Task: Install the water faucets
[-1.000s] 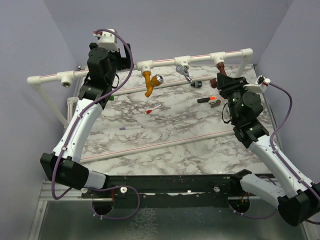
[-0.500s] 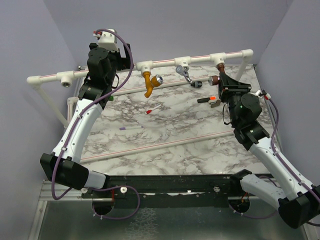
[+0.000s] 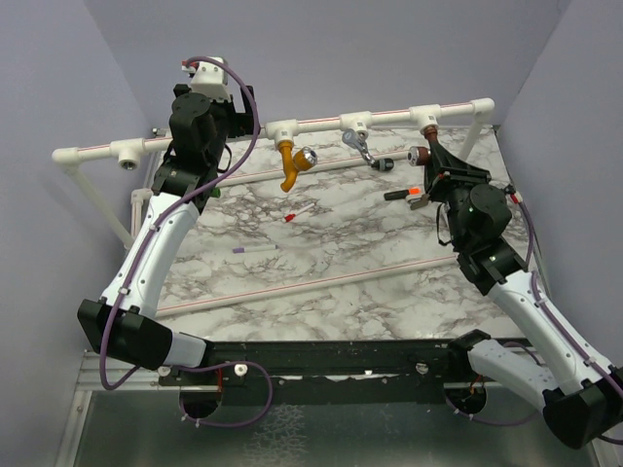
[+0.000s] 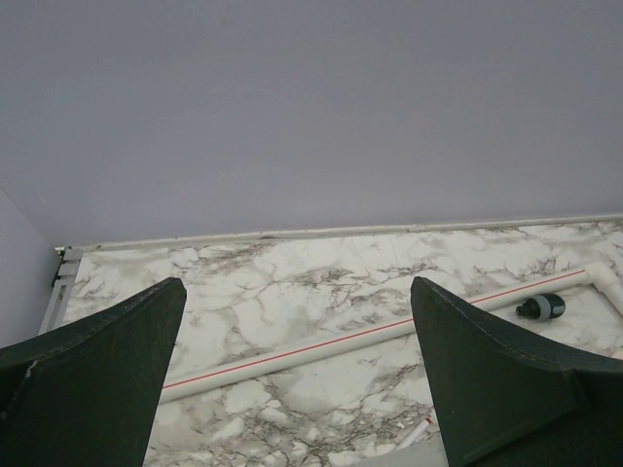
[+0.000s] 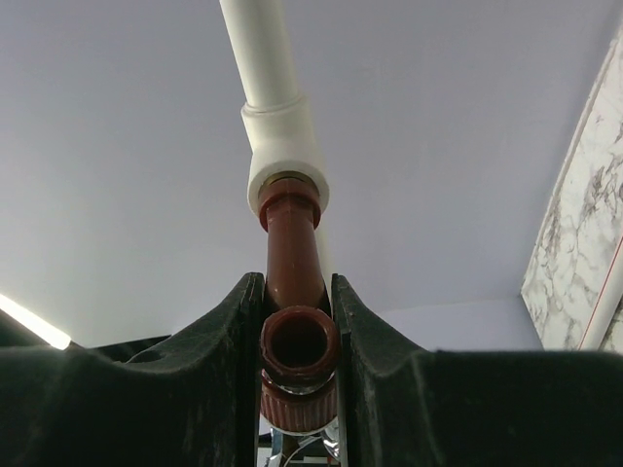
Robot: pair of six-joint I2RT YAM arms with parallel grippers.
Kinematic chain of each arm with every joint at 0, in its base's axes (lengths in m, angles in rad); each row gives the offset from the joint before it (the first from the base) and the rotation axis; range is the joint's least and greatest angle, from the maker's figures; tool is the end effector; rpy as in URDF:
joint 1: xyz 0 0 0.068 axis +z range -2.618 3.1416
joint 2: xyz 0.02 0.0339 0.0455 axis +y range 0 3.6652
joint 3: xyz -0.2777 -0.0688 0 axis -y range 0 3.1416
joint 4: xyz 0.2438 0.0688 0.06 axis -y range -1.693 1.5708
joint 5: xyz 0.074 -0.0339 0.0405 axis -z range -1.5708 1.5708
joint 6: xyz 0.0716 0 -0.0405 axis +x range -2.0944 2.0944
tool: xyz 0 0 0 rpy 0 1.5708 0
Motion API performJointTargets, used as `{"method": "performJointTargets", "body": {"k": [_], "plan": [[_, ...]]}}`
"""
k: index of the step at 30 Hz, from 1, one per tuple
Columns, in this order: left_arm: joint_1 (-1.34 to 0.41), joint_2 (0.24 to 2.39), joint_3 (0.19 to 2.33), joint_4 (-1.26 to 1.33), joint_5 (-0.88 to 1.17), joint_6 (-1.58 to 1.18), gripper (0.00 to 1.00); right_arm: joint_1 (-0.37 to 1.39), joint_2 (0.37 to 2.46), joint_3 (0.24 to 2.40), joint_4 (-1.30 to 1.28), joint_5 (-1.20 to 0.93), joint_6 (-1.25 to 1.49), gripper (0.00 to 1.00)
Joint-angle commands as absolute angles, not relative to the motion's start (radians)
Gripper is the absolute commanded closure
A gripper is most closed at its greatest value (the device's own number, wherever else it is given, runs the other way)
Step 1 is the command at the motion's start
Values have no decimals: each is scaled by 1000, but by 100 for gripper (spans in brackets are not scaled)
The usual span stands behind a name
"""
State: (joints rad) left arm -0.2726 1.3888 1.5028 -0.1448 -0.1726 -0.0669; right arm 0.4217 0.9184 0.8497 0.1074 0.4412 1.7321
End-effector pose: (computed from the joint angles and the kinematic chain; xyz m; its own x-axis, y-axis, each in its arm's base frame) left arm 0.3400 -0.0823 0.4695 -0.0363 -0.0582 -0.9976 0.0977 0.9933 -0.0615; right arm 0.2291 0.0693 0.3827 0.0133 0.9842 0.1768 -0.0379 -0.1762 0.9836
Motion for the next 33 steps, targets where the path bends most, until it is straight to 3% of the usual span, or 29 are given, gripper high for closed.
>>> {"method": "performJointTargets", "body": {"k": [1,5,11,24,33], "plan": [[-265,1442,1460,-256,-173,-83,1,433,871,866,49,419,1761,67],[-265,1443,1459,-256,-176,-81,1,433,862,868,32,417,1746,46],[-265,1443,1459,-256,-176,-81,1,433,843,877,2,415,1724,32],[-265,1445,1459,-256,-175,-83,1,433,732,963,-229,470,1443,25],[-265,1442,1458,-255,-174,-83,1,433,657,1052,-296,456,877,26]]}}
